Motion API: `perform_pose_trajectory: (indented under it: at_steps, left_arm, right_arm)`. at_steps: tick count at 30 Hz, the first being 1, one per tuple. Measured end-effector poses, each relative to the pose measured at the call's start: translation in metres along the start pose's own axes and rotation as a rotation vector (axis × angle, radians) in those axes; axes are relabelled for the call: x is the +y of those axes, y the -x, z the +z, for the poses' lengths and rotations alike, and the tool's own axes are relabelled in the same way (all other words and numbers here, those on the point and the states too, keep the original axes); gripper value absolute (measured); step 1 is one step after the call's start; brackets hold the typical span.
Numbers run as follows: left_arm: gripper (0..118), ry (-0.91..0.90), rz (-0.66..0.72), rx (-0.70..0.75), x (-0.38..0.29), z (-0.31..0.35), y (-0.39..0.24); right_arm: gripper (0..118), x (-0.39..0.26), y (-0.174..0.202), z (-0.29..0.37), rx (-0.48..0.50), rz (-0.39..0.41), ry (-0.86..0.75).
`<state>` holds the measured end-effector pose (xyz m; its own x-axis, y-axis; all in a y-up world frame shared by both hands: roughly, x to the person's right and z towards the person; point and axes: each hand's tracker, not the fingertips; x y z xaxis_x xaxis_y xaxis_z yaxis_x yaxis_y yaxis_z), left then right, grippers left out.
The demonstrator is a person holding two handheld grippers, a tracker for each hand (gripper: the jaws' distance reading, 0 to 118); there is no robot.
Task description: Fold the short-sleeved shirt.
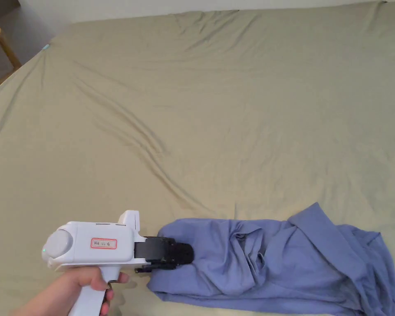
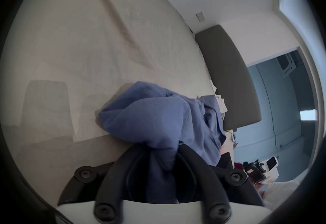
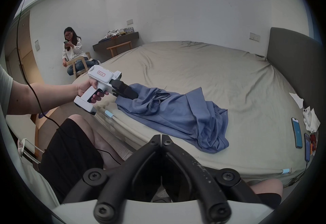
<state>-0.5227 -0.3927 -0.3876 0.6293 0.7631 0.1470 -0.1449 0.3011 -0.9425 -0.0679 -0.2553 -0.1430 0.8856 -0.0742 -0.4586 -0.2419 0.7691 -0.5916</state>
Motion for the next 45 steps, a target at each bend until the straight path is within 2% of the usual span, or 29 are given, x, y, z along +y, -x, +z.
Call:
perform_pose_trajectory:
  at_steps: [1, 2, 3, 8, 9, 12, 15, 18, 22, 27, 29, 31, 32, 33, 34, 35, 37, 39, 40, 41, 42, 43, 45]
  left_arm:
    - [16, 0.016, -0.058, 0.066, -0.001, 0.007, -0.003]
    - [16, 0.012, -0.059, 0.080, 0.000, 0.015, -0.003]
    - [15, 0.009, -0.032, 0.065, 0.001, 0.024, -0.006]
    - [12, -0.044, 0.045, 0.235, 0.012, 0.079, -0.012]
    - [12, -0.042, 0.059, 0.316, 0.016, 0.089, -0.018]
    - [12, 0.004, -0.031, 0.438, 0.016, 0.101, -0.063]
    - [12, 0.004, -0.135, 0.471, 0.016, 0.094, -0.126]
    - [12, 0.000, -0.220, 0.509, 0.014, 0.065, -0.190]
    - [12, 0.104, -0.390, 0.501, 0.007, -0.008, -0.250]
    - [12, 0.231, -0.434, 0.475, -0.002, -0.112, -0.266]
    - [13, 0.268, -0.417, 0.513, -0.009, -0.152, -0.266]
    - [24, 0.297, -0.411, 0.509, -0.015, -0.185, -0.270]
    - [41, 0.299, -0.404, 0.485, -0.018, -0.192, -0.275]
    - [68, 0.287, -0.383, 0.435, -0.020, -0.194, -0.280]
    - [81, 0.271, -0.366, 0.379, -0.021, -0.191, -0.289]
    - [85, 0.250, -0.356, 0.326, -0.022, -0.183, -0.296]
    - [85, 0.158, -0.367, 0.271, -0.025, -0.152, -0.311]
    - [84, 0.082, -0.398, 0.282, -0.028, -0.121, -0.310]
    - [79, 0.032, -0.394, 0.313, -0.031, -0.103, -0.308]
    - [63, -0.006, -0.370, 0.361, -0.031, -0.095, -0.302]
    - [30, -0.041, -0.343, 0.417, -0.033, -0.094, -0.293]
    - [30, -0.049, -0.329, 0.503, -0.035, -0.098, -0.283]
    - [12, -0.013, -0.318, 0.586, -0.042, -0.122, -0.267]
  right_arm:
    - [2, 0.000, 0.000, 0.000, -0.001, 0.003, 0.000]
    - [2, 0.000, 0.000, 0.000, -0.001, 0.003, 0.001]
    - [2, 0.000, 0.000, 0.000, -0.001, 0.001, -0.001]
    - [2, -0.001, -0.003, 0.007, 0.013, -0.004, -0.026]
    - [2, -0.002, -0.003, 0.010, 0.014, -0.003, -0.035]
    - [2, -0.005, -0.007, 0.015, 0.020, -0.014, -0.051]
    - [2, -0.010, -0.012, 0.017, 0.022, -0.035, -0.058]
    - [2, -0.015, -0.016, 0.022, 0.030, -0.061, -0.076]
    - [2, -0.021, -0.024, 0.034, 0.025, -0.087, -0.105]
    - [2, -0.026, -0.038, 0.055, -0.017, -0.121, -0.136]
    - [2, -0.030, -0.043, 0.064, -0.030, -0.127, -0.144]
    - [2, -0.034, -0.048, 0.072, -0.057, -0.131, -0.149]
    - [2, -0.036, -0.052, 0.075, -0.066, -0.135, -0.148]
    - [2, -0.038, -0.054, 0.077, -0.071, -0.141, -0.149]
    - [2, -0.040, -0.059, 0.079, -0.071, -0.149, -0.149]
    - [2, -0.042, -0.062, 0.080, -0.072, -0.155, -0.148]
    - [2, -0.045, -0.067, 0.081, -0.074, -0.162, -0.150]
    - [2, -0.046, -0.071, 0.081, -0.073, -0.167, -0.153]
    - [2, -0.046, -0.073, 0.081, -0.067, -0.174, -0.157]
    - [2, -0.047, -0.074, 0.080, -0.060, -0.181, -0.160]
    - [2, -0.047, -0.076, 0.079, -0.053, -0.187, -0.162]
    - [2, -0.047, -0.076, 0.077, -0.050, -0.189, -0.162]
    - [2, -0.047, -0.077, 0.074, -0.046, -0.184, -0.160]
